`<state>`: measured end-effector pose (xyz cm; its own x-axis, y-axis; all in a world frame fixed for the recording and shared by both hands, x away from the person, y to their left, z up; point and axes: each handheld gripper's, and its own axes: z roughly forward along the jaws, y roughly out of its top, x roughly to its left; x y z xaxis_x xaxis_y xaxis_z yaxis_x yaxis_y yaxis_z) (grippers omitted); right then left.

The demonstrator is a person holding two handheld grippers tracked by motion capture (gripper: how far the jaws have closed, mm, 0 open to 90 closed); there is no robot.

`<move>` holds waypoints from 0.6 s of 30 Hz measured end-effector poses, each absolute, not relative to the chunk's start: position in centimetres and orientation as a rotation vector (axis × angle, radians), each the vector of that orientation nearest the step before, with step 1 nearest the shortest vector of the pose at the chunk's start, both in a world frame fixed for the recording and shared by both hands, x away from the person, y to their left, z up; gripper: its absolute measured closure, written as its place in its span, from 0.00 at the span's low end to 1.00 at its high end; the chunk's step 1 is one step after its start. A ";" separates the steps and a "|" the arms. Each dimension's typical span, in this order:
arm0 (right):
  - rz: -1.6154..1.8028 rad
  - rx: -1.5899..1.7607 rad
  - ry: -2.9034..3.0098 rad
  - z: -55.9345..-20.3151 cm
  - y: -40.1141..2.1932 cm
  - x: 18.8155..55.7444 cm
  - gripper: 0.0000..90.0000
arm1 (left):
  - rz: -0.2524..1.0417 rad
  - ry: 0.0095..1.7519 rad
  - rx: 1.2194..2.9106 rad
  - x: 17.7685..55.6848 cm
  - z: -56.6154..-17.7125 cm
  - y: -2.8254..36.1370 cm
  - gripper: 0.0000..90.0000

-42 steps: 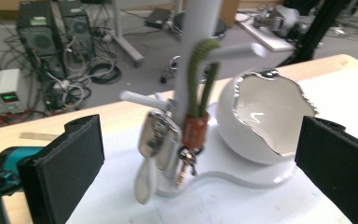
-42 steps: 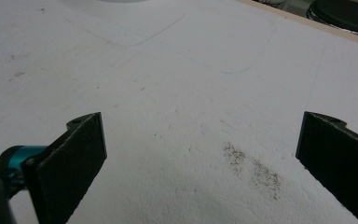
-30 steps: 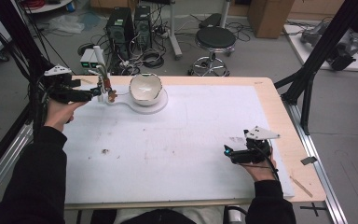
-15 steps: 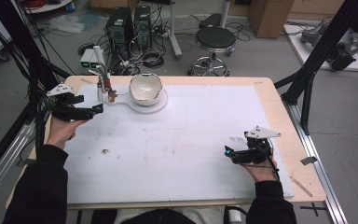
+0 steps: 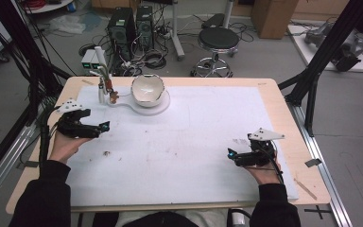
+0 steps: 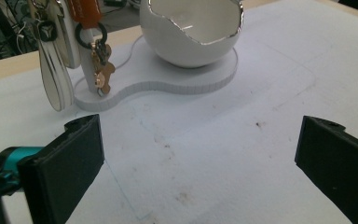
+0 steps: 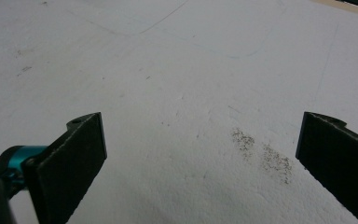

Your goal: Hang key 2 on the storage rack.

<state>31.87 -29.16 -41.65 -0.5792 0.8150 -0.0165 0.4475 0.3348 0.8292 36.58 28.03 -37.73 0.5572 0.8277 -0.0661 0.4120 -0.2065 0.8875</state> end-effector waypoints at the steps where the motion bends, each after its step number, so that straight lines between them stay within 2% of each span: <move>1: 1.141 1.110 2.173 -41.7 -29.2 31.9 0.01 | 0.539 1.017 1.838 36.2 -38.0 28.0 0.02; 15: 1.134 1.103 2.166 -41.7 -29.2 31.5 0.01 | 0.513 1.020 1.935 33.1 -39.8 28.2 0.02; 18: 1.137 1.096 2.164 -41.7 -29.3 31.5 0.01 | 0.518 1.009 1.912 32.4 -39.9 28.1 0.02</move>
